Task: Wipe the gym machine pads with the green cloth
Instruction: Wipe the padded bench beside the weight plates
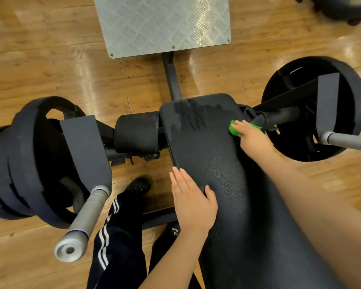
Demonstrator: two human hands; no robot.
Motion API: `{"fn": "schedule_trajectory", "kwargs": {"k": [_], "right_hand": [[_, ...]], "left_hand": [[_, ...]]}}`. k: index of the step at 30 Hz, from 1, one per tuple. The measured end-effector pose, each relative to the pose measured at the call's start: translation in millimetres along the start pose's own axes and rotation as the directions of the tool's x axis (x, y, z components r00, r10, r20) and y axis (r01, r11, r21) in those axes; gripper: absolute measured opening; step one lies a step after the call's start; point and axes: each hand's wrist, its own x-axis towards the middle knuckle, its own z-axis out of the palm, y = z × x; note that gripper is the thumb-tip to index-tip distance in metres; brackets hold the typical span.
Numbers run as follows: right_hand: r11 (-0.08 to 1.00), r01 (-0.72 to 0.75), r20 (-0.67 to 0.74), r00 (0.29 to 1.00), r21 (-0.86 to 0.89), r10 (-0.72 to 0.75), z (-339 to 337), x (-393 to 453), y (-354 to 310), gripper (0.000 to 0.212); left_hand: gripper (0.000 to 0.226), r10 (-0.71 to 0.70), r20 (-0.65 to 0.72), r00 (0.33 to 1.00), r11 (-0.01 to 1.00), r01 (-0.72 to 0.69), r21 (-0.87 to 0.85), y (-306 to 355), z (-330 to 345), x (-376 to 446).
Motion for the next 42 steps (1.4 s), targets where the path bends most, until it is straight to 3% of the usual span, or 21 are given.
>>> {"fn": "schedule_trajectory", "kwargs": {"k": [4, 9, 11, 15, 19, 30, 32, 35, 39, 42], "right_hand": [[0.987, -0.163, 0.003, 0.987, 0.007, 0.163, -1, 0, 0, 0.063], [0.940, -0.336, -0.152, 0.934, -0.062, 0.324, 15, 8, -23, 0.050], [0.946, -0.320, -0.169, 0.937, -0.053, 0.307, 19, 0, -26, 0.049], [0.982, -0.174, -0.183, 0.970, -0.074, 0.158, 28, -29, -15, 0.055], [0.991, -0.124, -0.154, 0.981, -0.052, 0.114, 31, -41, -6, 0.052], [0.984, -0.154, -0.014, 0.988, -0.085, 0.153, 8, 10, -12, 0.053], [0.979, -0.186, -0.040, 0.982, -0.088, 0.183, 7, 15, -21, 0.048], [0.974, -0.204, -0.103, 0.975, -0.095, 0.195, 14, 8, -30, 0.050], [0.990, -0.130, -0.066, 0.990, -0.054, 0.126, 18, -3, -19, 0.056], [0.992, -0.125, -0.075, 0.989, 0.019, 0.126, 14, -1, -14, 0.049]], "left_hand": [[0.081, -0.014, -0.004, 1.000, 1.000, 0.014, -0.007, 1, -3, -3], [0.080, -0.009, -0.032, 0.999, 1.000, 0.009, -0.010, 2, -2, 1], [0.080, -0.002, 0.015, 1.000, 0.999, 0.002, -0.046, 0, -1, 0], [0.084, -0.005, -0.008, 1.000, 0.997, 0.005, -0.071, 0, -2, -2], [0.083, -0.012, -0.010, 1.000, 0.999, 0.011, -0.047, 0, 2, -1], [0.085, -0.012, 0.008, 1.000, 0.999, 0.012, -0.032, 2, -2, -2], [0.085, -0.014, -0.018, 1.000, 0.999, 0.013, -0.029, 2, -3, 0], [0.086, -0.018, 0.074, 0.997, 0.999, 0.020, -0.028, 3, -6, 1], [0.078, 0.153, 0.050, 0.987, 0.975, -0.159, 0.156, 2, -18, 12], [0.077, 0.222, 0.163, 0.961, 0.957, -0.247, 0.152, -3, -23, 36]]}}
